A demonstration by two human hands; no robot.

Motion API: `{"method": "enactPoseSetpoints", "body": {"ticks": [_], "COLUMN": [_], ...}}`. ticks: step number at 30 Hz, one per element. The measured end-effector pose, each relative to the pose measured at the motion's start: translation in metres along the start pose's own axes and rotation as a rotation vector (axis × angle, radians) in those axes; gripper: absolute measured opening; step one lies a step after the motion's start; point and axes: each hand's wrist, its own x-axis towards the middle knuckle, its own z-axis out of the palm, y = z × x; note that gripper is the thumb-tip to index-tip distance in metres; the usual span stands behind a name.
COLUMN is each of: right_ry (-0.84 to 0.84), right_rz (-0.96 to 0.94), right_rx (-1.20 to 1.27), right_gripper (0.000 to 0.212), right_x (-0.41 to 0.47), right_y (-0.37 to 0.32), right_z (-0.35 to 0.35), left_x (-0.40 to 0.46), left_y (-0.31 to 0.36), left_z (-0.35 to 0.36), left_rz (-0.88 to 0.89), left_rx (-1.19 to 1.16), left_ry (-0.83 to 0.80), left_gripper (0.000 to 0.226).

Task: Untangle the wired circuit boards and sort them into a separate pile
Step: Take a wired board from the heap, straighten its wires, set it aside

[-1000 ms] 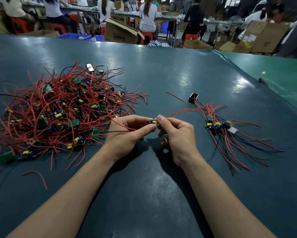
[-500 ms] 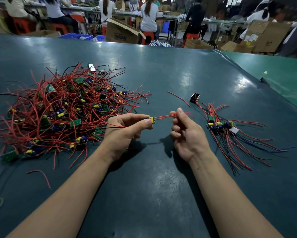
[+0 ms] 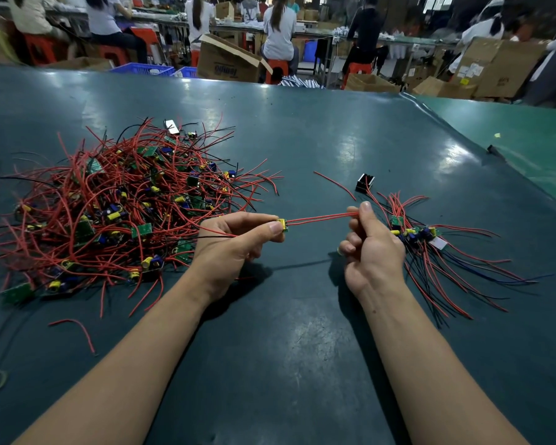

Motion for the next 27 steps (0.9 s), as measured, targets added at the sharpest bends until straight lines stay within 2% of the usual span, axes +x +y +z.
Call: {"method": "enactPoseSetpoints", "body": {"ticks": [5,11,16,20,23,27], "right_ry": [0.087,0.003,-0.232,-0.186,-0.207,-0.468], "right_rz": [-0.010,0.068,0.187,0.186,0.192,0.197], "right_rx": [0.071,0.060,-0.137,0.055,-0.045,-0.309], "right_gripper": [0.033,0.034,0.072,0.075,0.062,0.035], "right_x": [0.003,0.000,-0.011,-0.004,-0.005,-0.017], "right_y": [-0.003,-0.001,0.004,-0.006,-0.004,0.005], "right_z": [-0.005,-0.002,0.002,-0.006,-0.005,0.004], "left_x": [0.000,0.002,0.005,0.007,0.006,0.002], "left_y": [-0.001,-0.002,0.000,0.004,0.005,0.003], "left_z": [0.000,-0.001,-0.003,-0.007,-0.007,-0.003], "left_rz": [0.006,0.014,-0.017,-0.086,-0.148,-0.272], "left_rx": [0.011,-0.073,-0.168,-0.368,-0.443,-0.313], "left_ry": [-0.016,0.039,0.118,0.047,-0.062,-0.183], "left_gripper": [0.026,0.017,0.015,0.025,0.036,0.019]}}
